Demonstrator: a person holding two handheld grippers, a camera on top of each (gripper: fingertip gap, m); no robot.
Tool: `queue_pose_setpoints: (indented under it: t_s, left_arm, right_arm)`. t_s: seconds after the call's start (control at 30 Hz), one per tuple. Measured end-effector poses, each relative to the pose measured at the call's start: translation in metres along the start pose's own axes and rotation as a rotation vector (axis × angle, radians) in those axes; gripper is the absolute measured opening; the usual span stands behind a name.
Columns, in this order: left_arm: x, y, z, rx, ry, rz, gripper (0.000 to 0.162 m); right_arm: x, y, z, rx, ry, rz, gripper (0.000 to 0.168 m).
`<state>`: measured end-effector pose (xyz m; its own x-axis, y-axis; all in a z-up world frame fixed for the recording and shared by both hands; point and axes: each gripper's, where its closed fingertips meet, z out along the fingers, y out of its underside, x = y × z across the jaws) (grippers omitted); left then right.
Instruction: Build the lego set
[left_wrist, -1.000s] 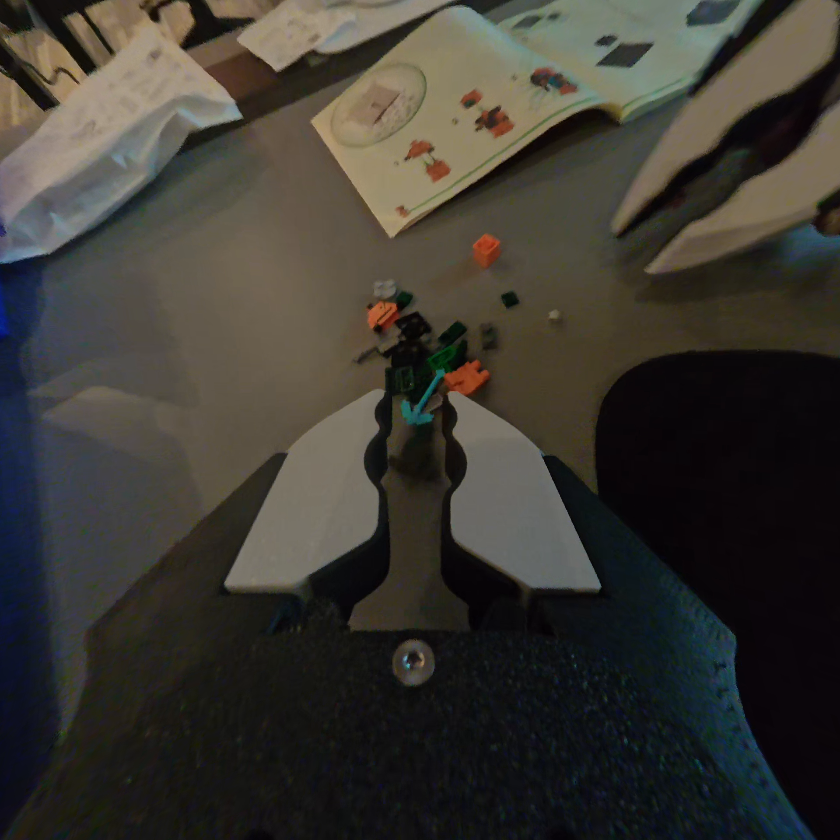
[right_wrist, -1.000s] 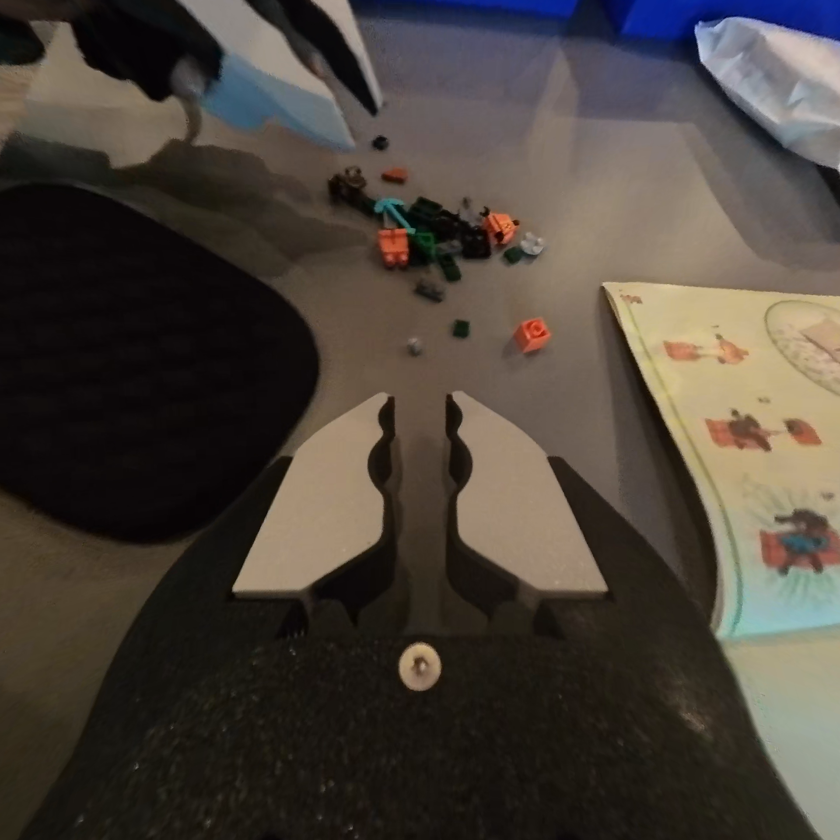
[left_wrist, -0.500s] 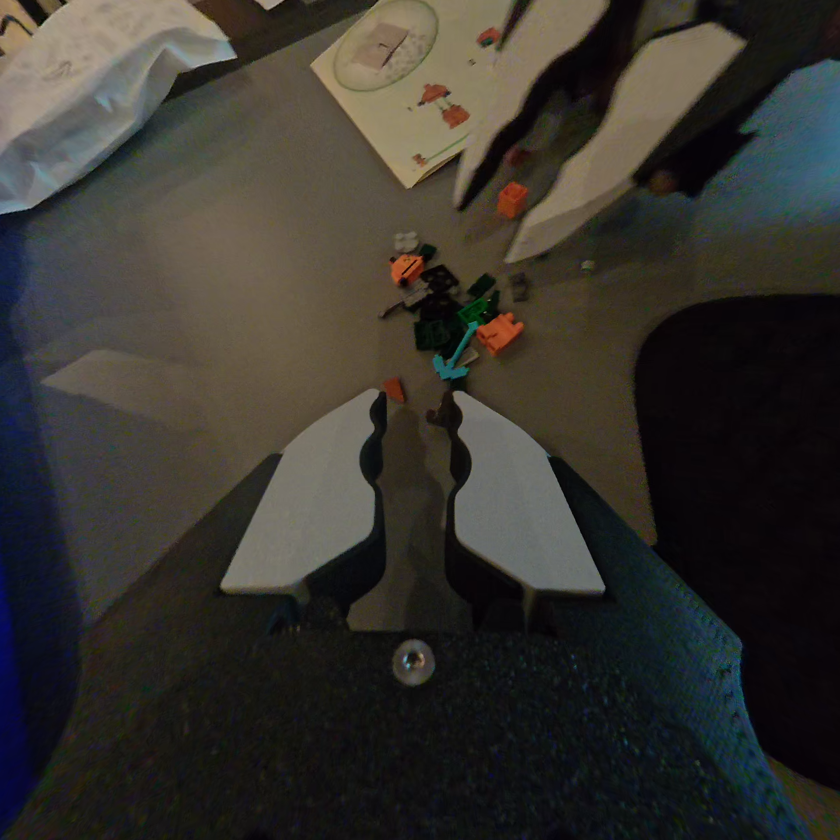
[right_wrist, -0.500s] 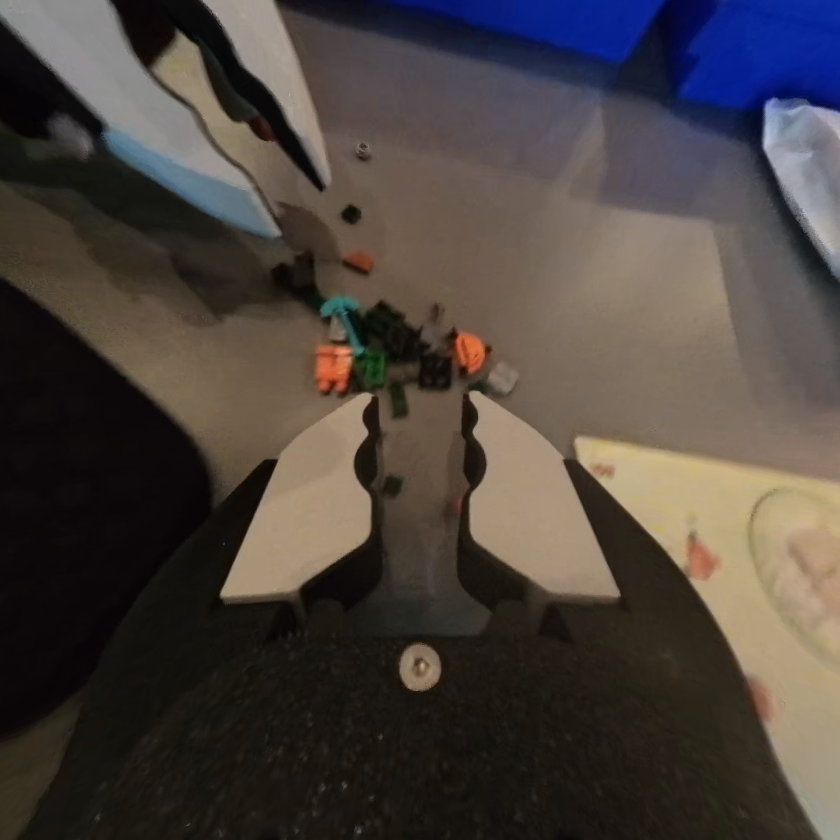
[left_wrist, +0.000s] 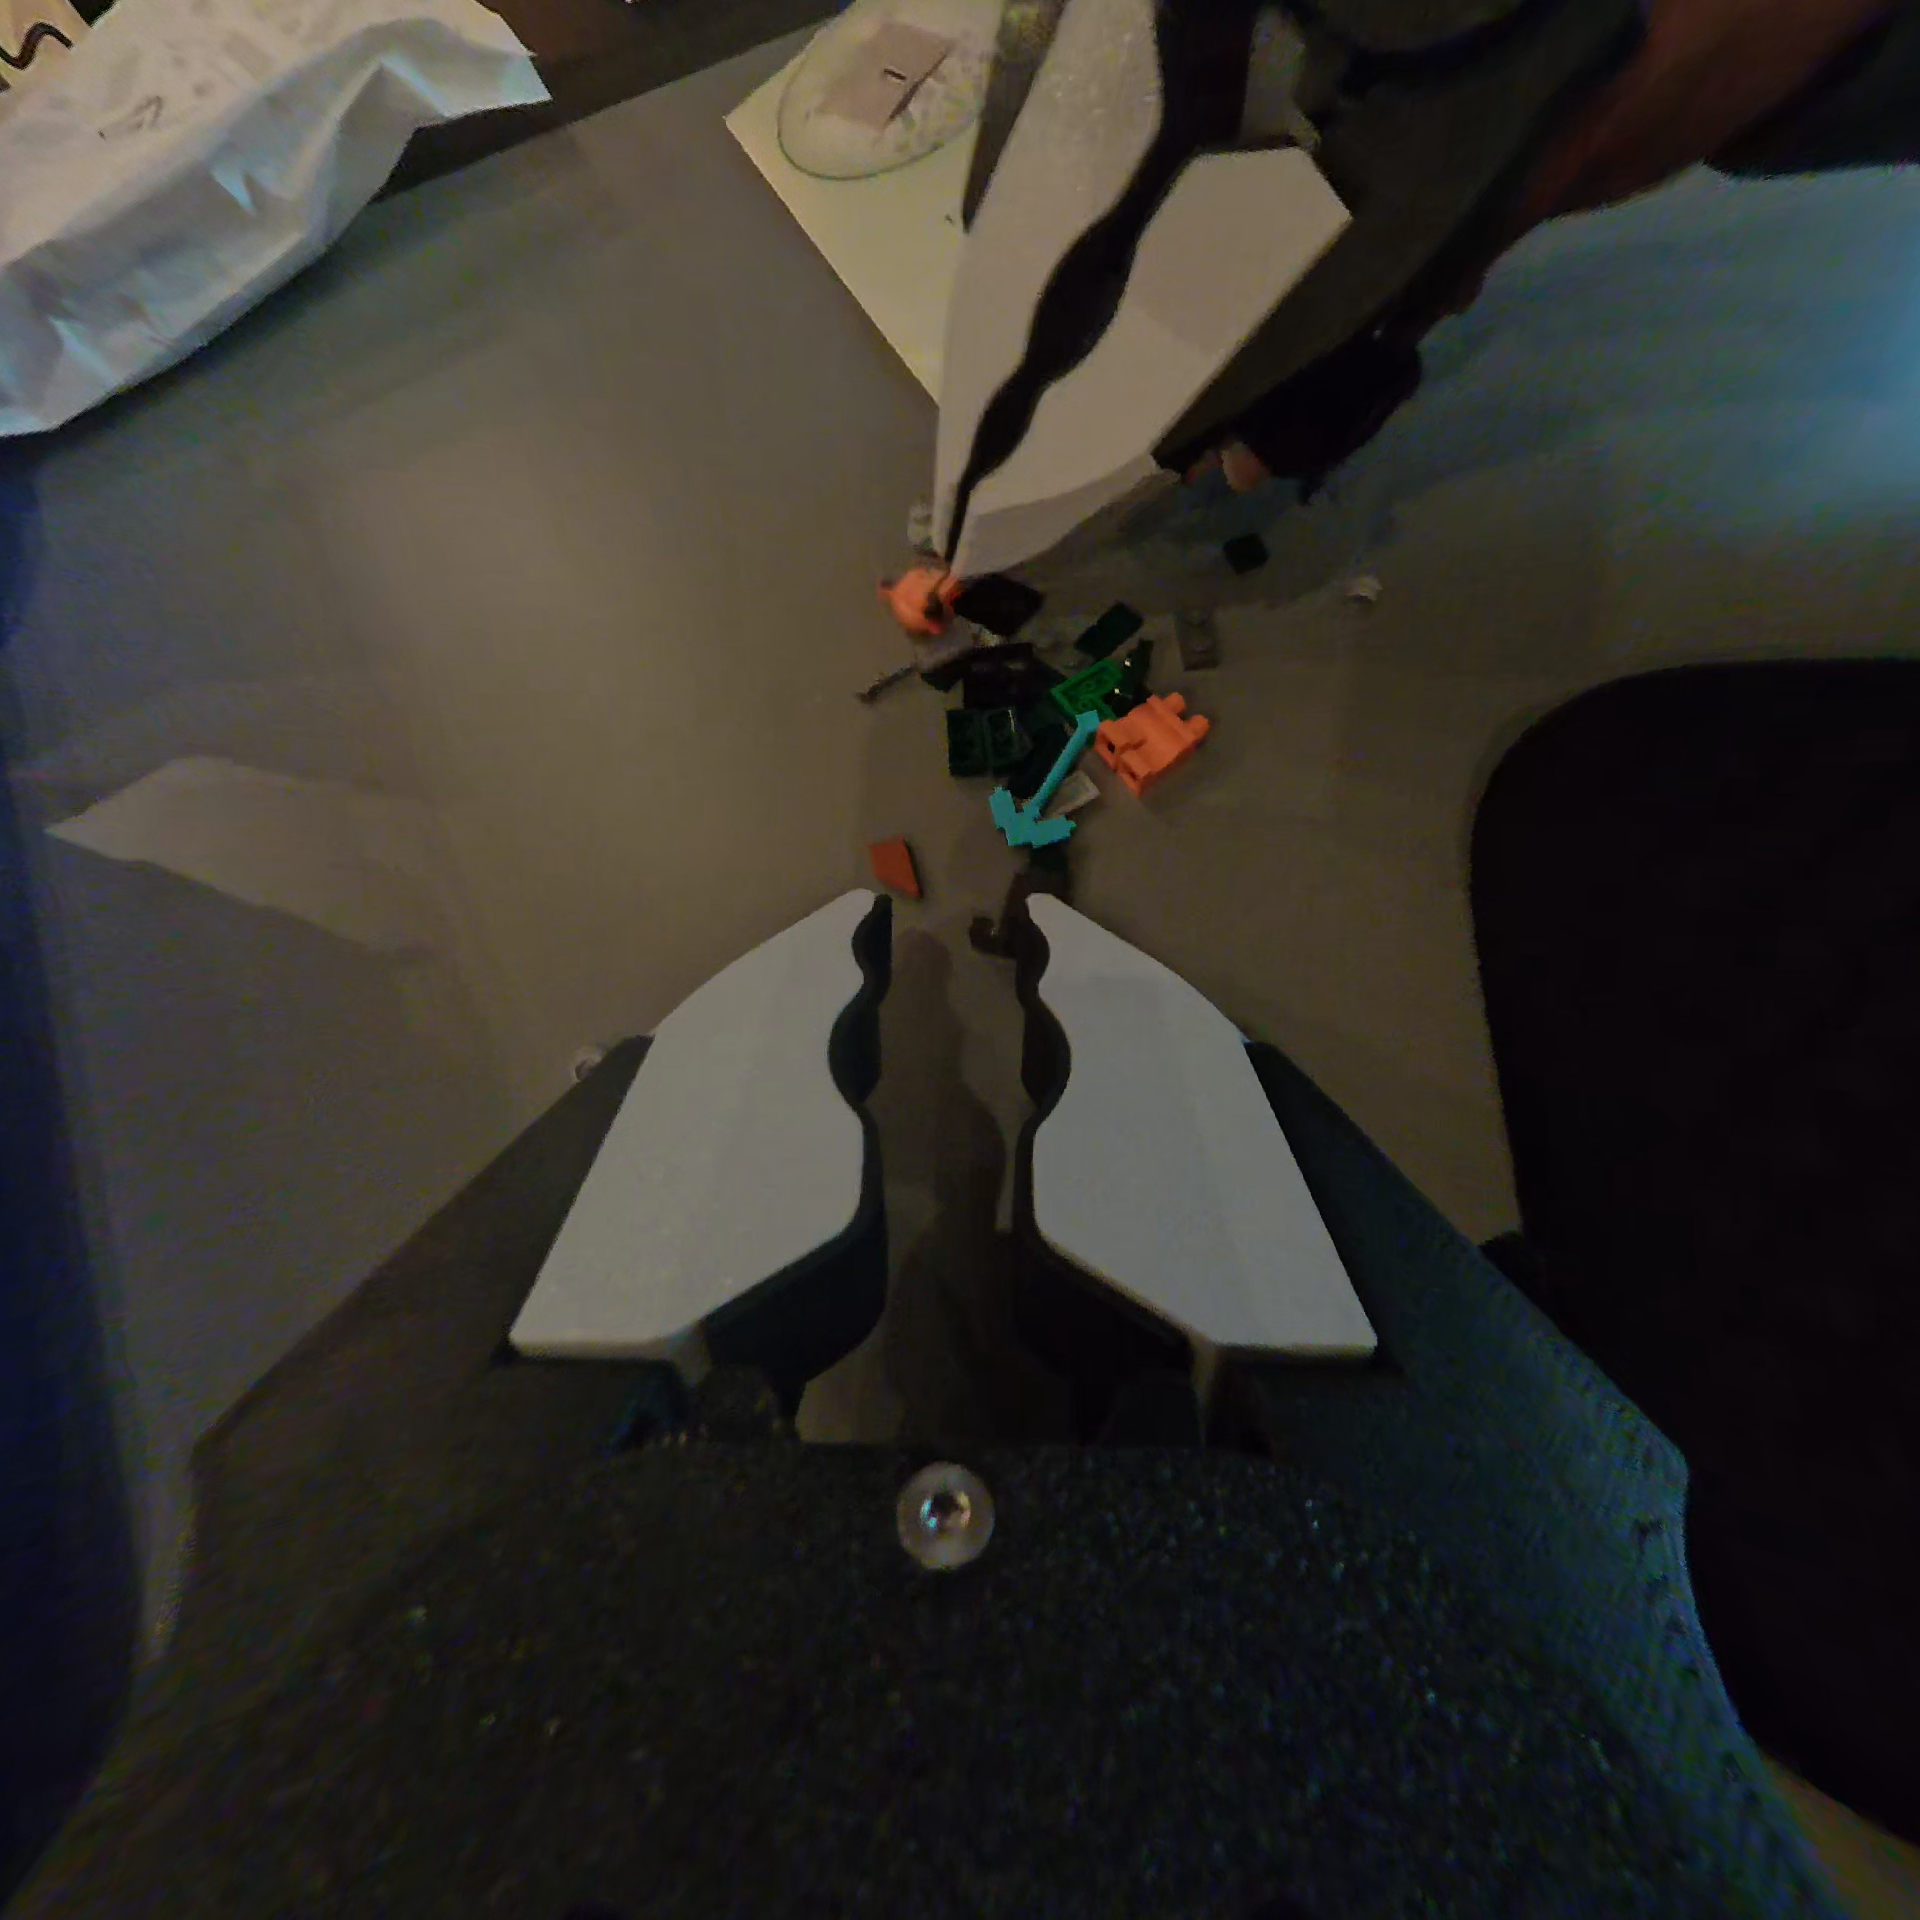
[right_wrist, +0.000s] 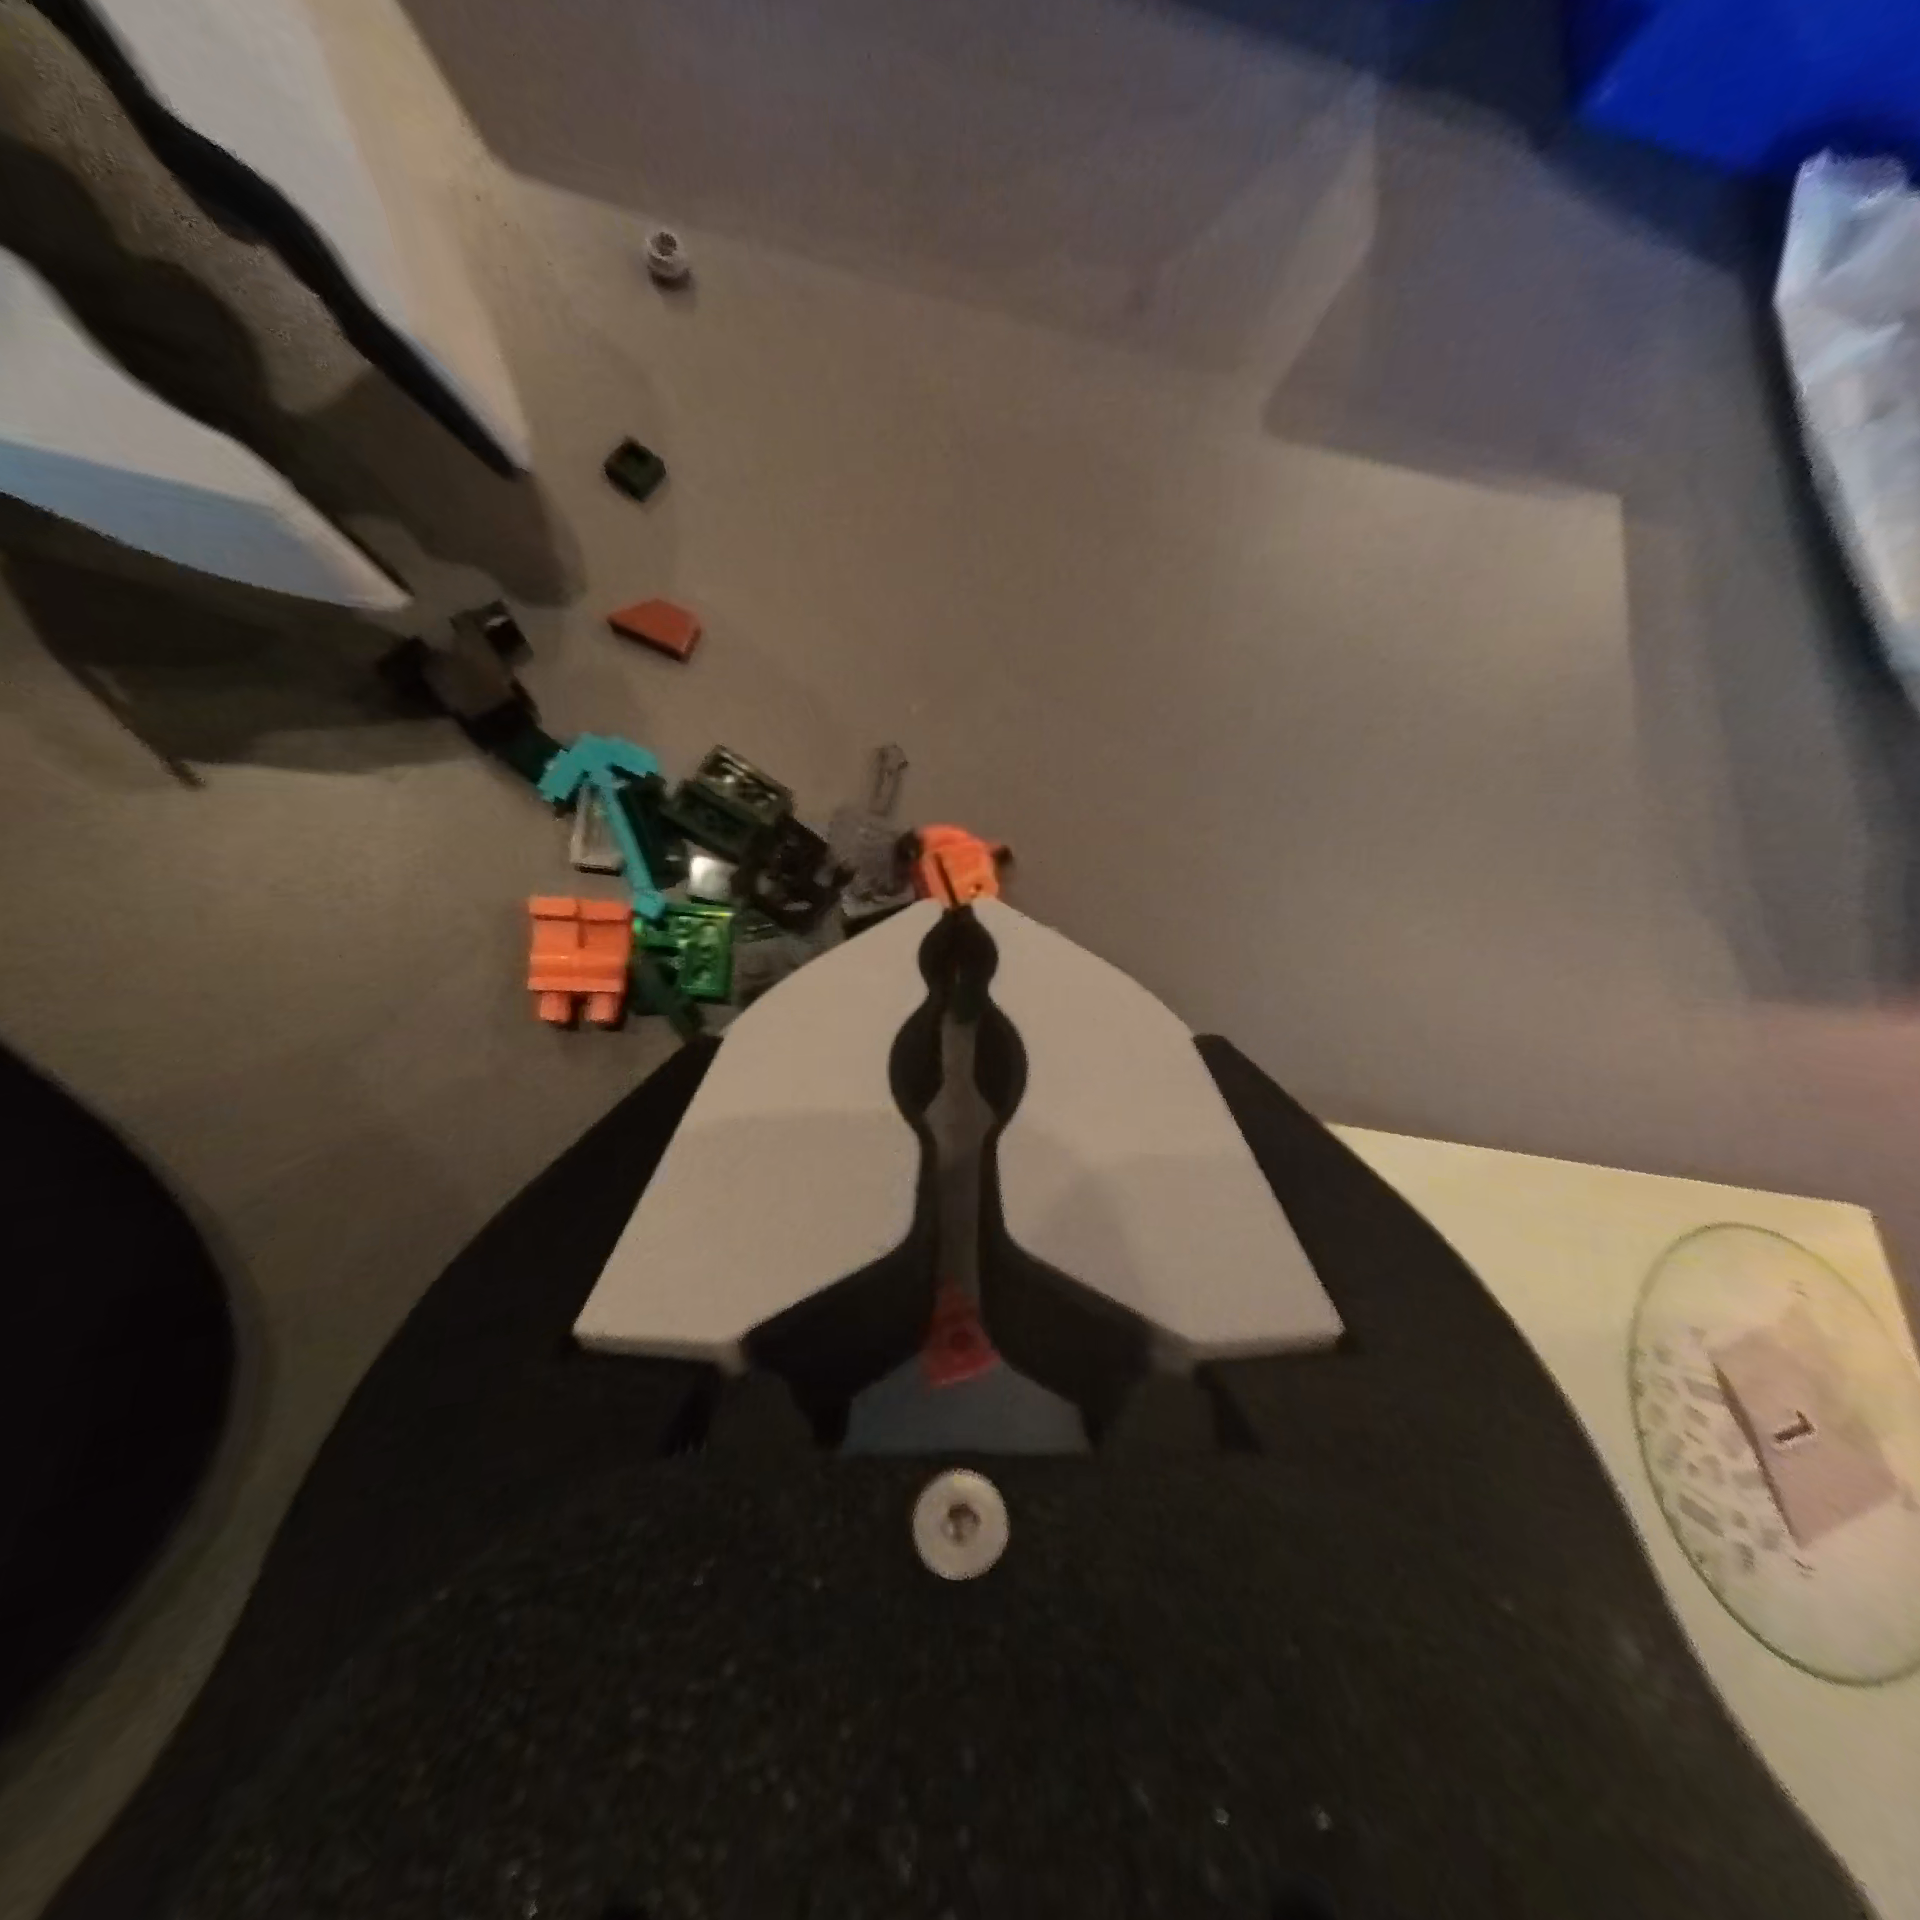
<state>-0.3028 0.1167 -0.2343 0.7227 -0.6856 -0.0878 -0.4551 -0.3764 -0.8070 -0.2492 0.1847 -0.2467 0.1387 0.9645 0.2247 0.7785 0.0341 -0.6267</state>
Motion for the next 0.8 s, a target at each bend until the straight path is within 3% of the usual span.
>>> queue_pose_setpoints:
  t_s: [0.3,0.5,0.57,0.67,0.8]
  left_arm:
    - [0.007,-0.009,0.012,0.012,0.026,0.011,0.021]
    - [0.003,-0.018,0.020,0.019,0.021,-0.021,0.020]
    - [0.001,-0.021,0.026,0.006,0.042,-0.096,0.020]
    - [0.004,-0.025,0.042,-0.059,0.112,-0.196,0.033]
    - [-0.001,-0.026,0.067,-0.161,0.099,-0.177,0.043]
  right_arm:
    - [-0.022,-0.002,-0.020,0.060,0.084,-0.111,0.000]
    - [-0.039,0.005,-0.048,0.146,0.092,-0.061,0.000]
    - [-0.045,0.011,-0.059,0.178,0.087,-0.005,0.014]
    - [-0.050,0.029,-0.077,0.214,0.086,0.089,0.019]
    - [-0.051,0.054,-0.096,0.220,0.102,0.177,0.019]
